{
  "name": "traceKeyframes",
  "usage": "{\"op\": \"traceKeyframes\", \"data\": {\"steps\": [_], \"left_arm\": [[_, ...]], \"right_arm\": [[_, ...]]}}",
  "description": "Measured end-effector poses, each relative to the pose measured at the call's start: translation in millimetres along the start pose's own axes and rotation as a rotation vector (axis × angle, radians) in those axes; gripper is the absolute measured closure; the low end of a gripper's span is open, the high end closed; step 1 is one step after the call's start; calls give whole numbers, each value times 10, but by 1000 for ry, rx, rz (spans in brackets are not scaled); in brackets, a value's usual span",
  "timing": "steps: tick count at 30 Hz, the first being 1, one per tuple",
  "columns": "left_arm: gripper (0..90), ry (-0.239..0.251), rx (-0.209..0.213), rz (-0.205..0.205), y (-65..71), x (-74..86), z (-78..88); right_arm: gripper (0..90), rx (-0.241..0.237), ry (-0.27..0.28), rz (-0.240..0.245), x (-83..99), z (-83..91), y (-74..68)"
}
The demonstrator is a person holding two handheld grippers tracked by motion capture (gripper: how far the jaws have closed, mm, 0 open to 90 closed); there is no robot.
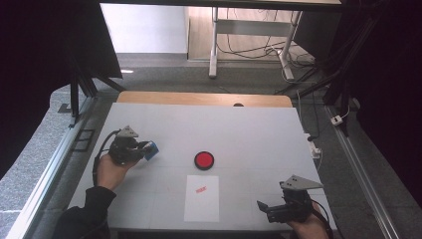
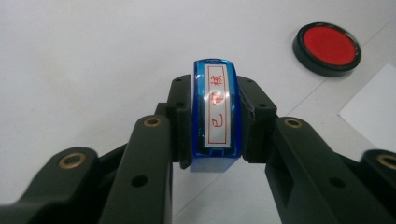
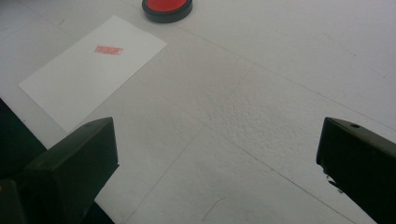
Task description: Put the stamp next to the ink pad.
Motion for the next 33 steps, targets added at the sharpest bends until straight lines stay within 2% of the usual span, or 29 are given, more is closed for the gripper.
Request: {"op": "traceKeyframes", "data": {"steps": [7, 8, 11, 16, 22, 23, 32, 33], "left_arm": [[693, -32, 3, -21, 11, 48, -71], [691, -57, 10, -21, 17, 77, -112], [686, -84, 17, -27, 26, 108, -154], [658, -100, 27, -28, 15, 125, -169], [604, -80, 31, -15, -3, 108, -141], [591, -65, 41, -4, -12, 99, -128], [362, -35, 58, 45, -34, 66, -92], [362, -29, 59, 48, -32, 58, -87]], "right_arm": [[0, -3, -6, 8, 0, -10, -8], [0, -4, -7, 6, 0, -11, -6], [0, -5, -9, 6, 1, -13, -5], [0, -9, -15, 7, 1, -16, -6], [0, -10, -16, 12, 1, -20, -16], [0, -10, -18, 14, 1, -17, -13], [0, -9, -15, 12, 0, -14, -10], [0, -10, -15, 11, 0, -13, -10]]}}
Point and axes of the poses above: each handheld gripper's, and its own axes: z roughly backward along the jaws, x roughly out of its underside, y roughly to its right, the point moved 2 cm from there along -z, roughly forward along the jaws, and after that the axes turned 12 degrees about y, right-handed, at the moved point
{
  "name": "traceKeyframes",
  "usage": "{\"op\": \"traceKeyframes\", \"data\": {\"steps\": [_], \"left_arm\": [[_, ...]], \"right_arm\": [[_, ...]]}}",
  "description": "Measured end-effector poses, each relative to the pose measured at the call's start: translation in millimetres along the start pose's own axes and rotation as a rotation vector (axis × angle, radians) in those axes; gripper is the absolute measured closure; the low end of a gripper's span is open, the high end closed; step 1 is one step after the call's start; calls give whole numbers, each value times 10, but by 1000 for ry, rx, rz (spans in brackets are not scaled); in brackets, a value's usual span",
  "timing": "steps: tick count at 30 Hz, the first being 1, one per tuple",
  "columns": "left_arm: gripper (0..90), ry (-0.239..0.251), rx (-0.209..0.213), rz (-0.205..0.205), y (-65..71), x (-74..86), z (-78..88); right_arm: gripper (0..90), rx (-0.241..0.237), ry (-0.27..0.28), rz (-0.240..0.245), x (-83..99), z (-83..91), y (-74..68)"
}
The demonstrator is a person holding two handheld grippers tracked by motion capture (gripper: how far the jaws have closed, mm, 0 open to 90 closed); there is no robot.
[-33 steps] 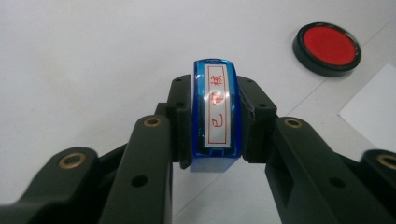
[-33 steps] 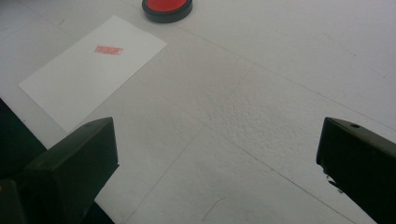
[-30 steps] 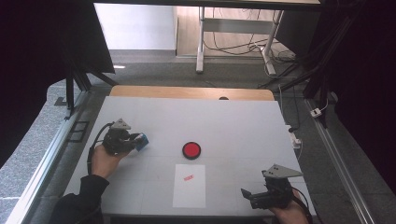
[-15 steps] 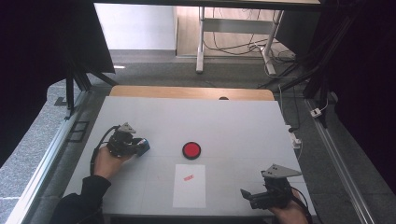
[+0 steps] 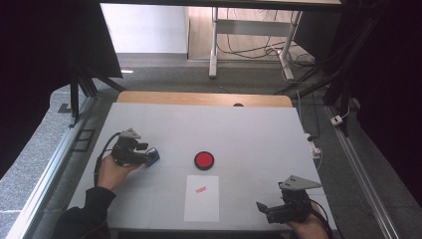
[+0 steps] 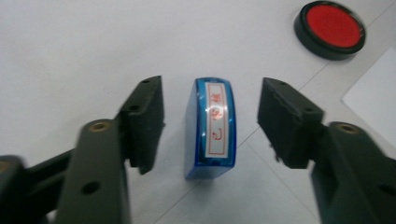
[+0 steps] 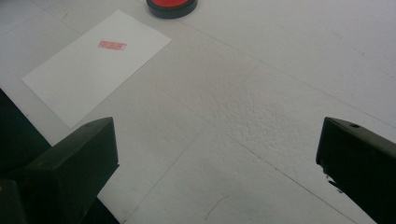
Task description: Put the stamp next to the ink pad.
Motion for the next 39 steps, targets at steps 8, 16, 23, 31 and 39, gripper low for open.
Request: {"op": "traceKeyframes", "data": {"steps": [8, 16, 23, 31, 39], "left_arm": [[198, 37, 51, -1, 98, -76, 68], [99, 26, 49, -36, 187, -113, 92], [68, 70, 62, 23, 255, -154, 227], [14, 100, 83, 39, 323, -134, 360], [0, 129, 95, 44, 374, -96, 490]], "right_arm": [[0, -5, 3, -2, 0, 2, 2], [0, -9, 5, -2, -4, -1, -6], [0, -17, 6, -5, -5, -2, -1], [0, -21, 9, -8, -6, -1, -3], [0, -32, 8, -13, -15, -13, 5]]}}
Point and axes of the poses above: each handheld gripper's, and its own axes: z roughly backward along the jaws, x roughly out of its underside, y roughly to its right, the point moved 2 cm from there along -z, roughly forward along the jaws, and after that the axes turned 12 degrees about y, right-handed, at the moved point
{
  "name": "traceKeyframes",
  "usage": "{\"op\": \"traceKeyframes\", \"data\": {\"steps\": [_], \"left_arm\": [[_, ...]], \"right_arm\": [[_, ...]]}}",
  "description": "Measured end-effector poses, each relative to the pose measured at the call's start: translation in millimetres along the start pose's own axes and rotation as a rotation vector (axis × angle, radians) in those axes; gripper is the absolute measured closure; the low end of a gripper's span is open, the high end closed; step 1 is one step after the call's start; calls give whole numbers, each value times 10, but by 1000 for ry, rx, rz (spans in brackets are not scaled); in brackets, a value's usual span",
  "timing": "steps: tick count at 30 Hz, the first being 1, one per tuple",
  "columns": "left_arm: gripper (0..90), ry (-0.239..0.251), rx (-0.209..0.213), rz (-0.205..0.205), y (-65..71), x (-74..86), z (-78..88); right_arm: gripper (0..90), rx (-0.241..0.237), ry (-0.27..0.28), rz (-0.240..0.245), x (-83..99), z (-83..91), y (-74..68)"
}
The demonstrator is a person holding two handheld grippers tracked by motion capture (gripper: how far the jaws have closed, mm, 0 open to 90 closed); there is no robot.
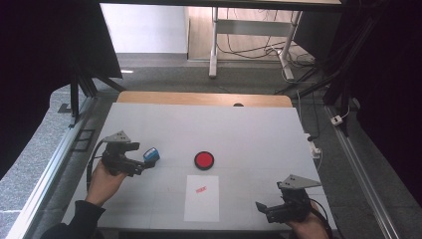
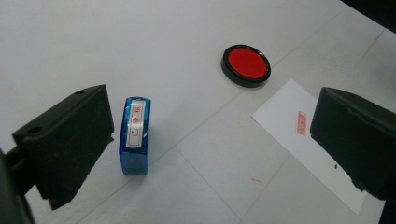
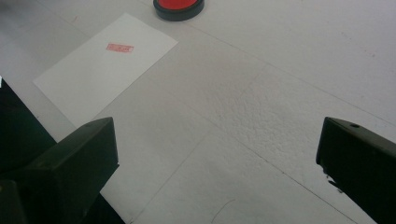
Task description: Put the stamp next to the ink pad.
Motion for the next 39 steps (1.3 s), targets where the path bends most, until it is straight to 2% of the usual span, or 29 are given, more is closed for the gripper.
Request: {"op": "traceKeyframes", "data": {"steps": [8, 11, 25, 39], "left_arm": [[0, 14, 28, -15, 121, 34, 115], [0, 21, 19, -32, 162, 52, 179], [0, 48, -1, -12, 310, 198, 456], [3, 67, -22, 6, 351, 346, 713]], "right_arm": [[0, 4, 6, -3, -1, 6, 3], [0, 5, 8, -9, 0, 12, 4], [0, 14, 15, -17, 5, 32, 20], [0, 40, 18, -44, 32, 86, 20]]}}
Point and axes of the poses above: each handheld gripper's, and its own axes: z roughly backward along the jaws, x roughly out of its underside, y roughly to its right, the point moved 2 cm from there along -z, roughly forward along the jaws, and after that the axes turned 12 degrees about y, right-handed, at the moved point
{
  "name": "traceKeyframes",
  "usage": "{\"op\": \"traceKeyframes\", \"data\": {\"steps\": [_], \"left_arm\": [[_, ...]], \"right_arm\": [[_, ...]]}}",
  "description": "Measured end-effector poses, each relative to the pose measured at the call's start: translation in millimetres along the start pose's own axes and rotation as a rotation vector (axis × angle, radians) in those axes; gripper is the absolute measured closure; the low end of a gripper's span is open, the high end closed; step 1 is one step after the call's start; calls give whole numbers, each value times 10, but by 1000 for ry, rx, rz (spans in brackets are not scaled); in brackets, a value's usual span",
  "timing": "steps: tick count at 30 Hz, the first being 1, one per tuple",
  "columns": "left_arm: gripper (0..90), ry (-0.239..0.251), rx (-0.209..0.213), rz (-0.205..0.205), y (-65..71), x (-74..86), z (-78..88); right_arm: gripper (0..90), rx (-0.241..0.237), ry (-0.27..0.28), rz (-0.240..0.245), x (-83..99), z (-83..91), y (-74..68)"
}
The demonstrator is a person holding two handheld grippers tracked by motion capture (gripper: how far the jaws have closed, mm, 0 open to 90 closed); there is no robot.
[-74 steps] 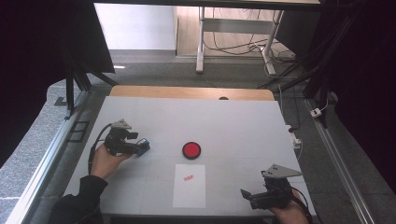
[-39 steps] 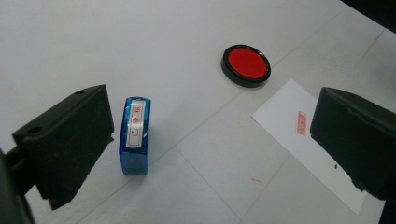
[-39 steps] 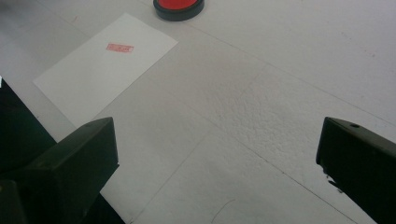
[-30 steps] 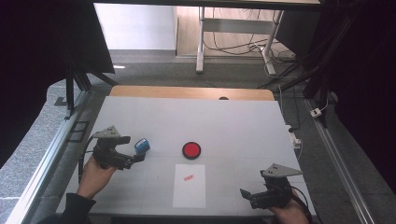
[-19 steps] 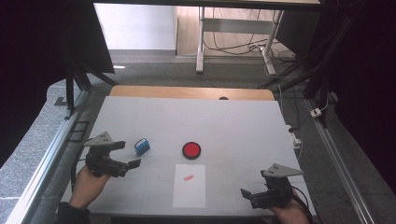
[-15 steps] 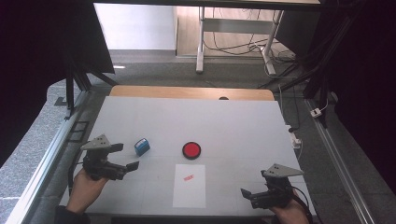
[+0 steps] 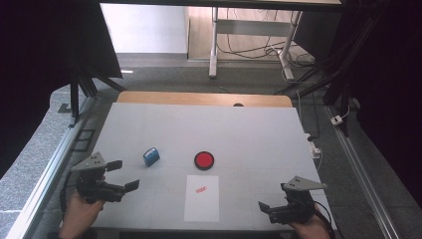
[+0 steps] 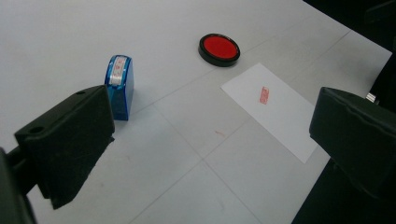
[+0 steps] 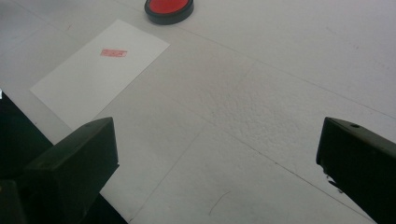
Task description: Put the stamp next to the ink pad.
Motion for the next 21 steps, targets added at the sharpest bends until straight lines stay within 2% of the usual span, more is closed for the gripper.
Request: {"op": "traceKeyframes", "data": {"steps": [2, 10, 17, 21], "left_arm": [[4, 1, -10, 10, -3, 44, 65], [7, 6, -24, 27, 7, 136, 195], [6, -23, -35, 33, 20, 248, 282], [6, -53, -65, 28, 17, 323, 325]], "right_arm": [[0, 0, 7, -16, 3, 12, 9], [0, 1, 11, -22, 15, 31, 15], [0, 6, 8, -17, 20, 38, 11], [0, 8, 2, -10, 23, 36, 6]]}}
Point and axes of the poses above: each handheld gripper's, and its own axes: z roughly backward along the jaws, x roughly out of its underside, y roughly to its right, the point moved 2 cm from there along -z, roughly forward along the jaws, and after that the axes turned 12 degrees about y, right-handed, at the moved point
